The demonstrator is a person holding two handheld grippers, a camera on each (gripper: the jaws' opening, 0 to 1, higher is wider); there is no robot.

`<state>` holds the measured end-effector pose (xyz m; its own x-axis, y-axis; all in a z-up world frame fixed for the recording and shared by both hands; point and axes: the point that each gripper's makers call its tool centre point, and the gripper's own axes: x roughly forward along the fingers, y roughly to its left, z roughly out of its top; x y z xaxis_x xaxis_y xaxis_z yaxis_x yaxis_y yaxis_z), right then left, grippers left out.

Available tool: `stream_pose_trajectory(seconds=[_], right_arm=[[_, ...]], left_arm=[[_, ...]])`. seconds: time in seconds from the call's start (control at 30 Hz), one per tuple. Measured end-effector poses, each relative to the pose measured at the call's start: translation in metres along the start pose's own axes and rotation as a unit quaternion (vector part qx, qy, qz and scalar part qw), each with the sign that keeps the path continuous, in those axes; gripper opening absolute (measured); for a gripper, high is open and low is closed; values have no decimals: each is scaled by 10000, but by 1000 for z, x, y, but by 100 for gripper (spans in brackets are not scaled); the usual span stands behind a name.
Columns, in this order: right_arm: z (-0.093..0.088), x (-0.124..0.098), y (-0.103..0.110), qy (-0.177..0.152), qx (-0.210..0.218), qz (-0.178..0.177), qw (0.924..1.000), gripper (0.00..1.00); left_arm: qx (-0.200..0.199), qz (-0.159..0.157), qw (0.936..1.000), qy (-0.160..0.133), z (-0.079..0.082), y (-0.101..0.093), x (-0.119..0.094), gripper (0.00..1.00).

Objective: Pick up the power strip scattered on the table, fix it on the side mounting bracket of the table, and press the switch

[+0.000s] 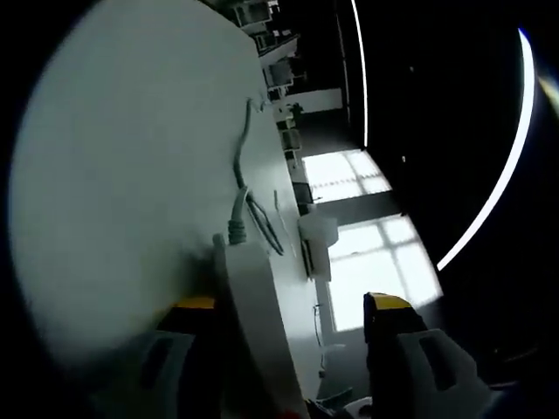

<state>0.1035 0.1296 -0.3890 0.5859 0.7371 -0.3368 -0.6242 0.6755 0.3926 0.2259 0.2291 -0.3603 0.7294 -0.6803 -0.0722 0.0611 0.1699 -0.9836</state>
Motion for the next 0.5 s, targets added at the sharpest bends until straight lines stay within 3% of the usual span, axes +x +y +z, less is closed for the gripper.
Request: stream_pose_trajectory(seconds=[0.13,0.5], right_arm=[[0,0,0,-1,-4,6,10000,44],[0,0,0,3,-18,20,10000,44]], left_arm=[[-34,31,10000,-44,3,1,0,66],[-39,231,9997,-40,4,12,4,50]])
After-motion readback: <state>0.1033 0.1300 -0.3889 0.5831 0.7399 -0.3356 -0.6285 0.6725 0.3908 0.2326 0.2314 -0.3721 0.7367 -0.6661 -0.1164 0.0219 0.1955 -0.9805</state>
